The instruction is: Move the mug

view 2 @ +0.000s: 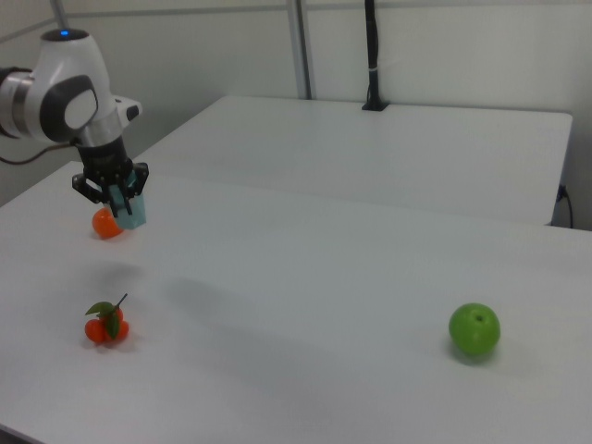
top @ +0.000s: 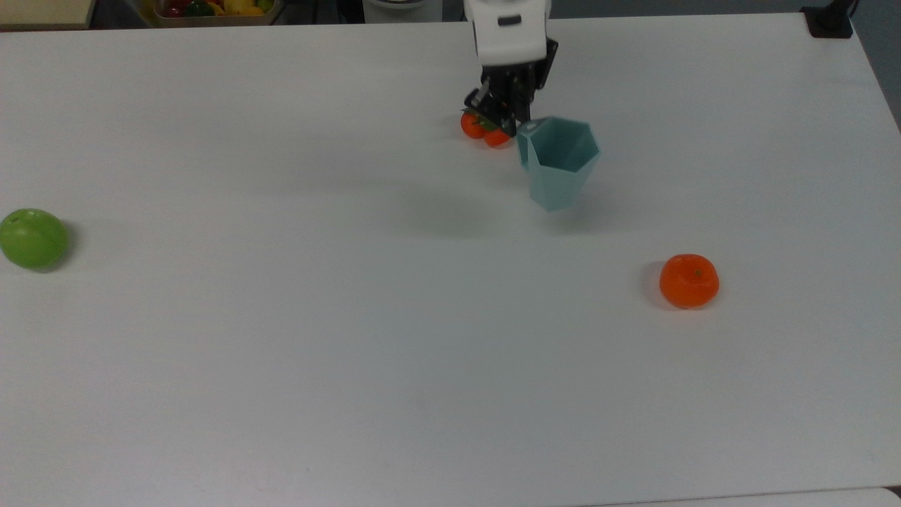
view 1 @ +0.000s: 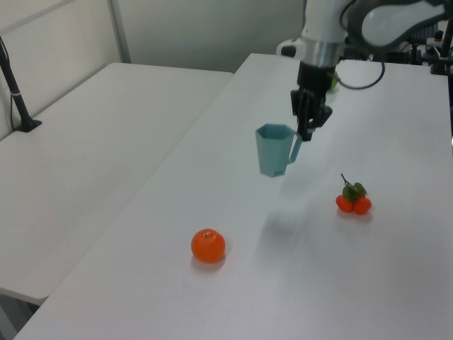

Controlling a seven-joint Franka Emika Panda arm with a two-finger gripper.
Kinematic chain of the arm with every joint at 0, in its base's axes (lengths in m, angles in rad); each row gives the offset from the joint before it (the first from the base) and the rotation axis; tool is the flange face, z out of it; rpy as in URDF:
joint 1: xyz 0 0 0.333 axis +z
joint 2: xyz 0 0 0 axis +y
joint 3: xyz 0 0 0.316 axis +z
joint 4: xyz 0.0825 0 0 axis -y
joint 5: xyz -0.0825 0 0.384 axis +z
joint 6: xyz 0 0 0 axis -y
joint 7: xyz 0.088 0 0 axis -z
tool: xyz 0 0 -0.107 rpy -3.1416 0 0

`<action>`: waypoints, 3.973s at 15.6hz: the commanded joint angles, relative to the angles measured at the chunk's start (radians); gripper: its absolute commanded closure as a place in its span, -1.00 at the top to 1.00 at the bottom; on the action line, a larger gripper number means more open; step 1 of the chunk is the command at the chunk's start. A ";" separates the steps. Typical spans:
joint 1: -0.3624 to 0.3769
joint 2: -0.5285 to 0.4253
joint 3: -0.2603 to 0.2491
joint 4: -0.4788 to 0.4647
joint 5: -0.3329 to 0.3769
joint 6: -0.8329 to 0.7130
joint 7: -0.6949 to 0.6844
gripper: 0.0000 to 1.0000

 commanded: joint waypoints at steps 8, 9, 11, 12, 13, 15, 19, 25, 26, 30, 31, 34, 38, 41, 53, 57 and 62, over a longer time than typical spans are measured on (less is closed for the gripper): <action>-0.009 -0.237 -0.169 -0.019 0.032 -0.262 0.089 -1.00; -0.009 -0.248 -0.190 -0.020 0.031 -0.288 0.090 -1.00; -0.009 -0.254 -0.244 -0.022 0.031 -0.342 0.089 -1.00; -0.009 -0.254 -0.267 -0.025 0.029 -0.360 0.087 -1.00; -0.010 -0.251 -0.284 -0.031 0.023 -0.365 0.089 -1.00; -0.012 -0.248 -0.322 -0.051 0.005 -0.357 0.083 -1.00; -0.021 -0.225 -0.373 -0.092 -0.051 -0.339 0.067 -1.00; -0.058 -0.224 -0.372 -0.275 -0.104 -0.129 0.063 -1.00; -0.061 -0.224 -0.373 -0.301 -0.104 -0.089 0.063 -1.00; -0.079 -0.210 -0.373 -0.393 -0.106 0.047 0.064 -1.00; -0.081 -0.199 -0.373 -0.404 -0.106 0.075 0.066 -1.00; -0.090 -0.176 -0.373 -0.435 -0.106 0.147 0.075 -1.00; -0.090 -0.159 -0.372 -0.467 -0.106 0.203 0.078 -1.00; -0.090 -0.150 -0.372 -0.468 -0.104 0.204 0.078 -1.00; -0.093 -0.151 -0.372 -0.458 -0.095 0.180 0.096 0.49; -0.093 -0.168 -0.372 -0.387 -0.095 0.054 0.133 1.00; -0.085 -0.173 -0.318 -0.122 -0.094 -0.236 0.274 1.00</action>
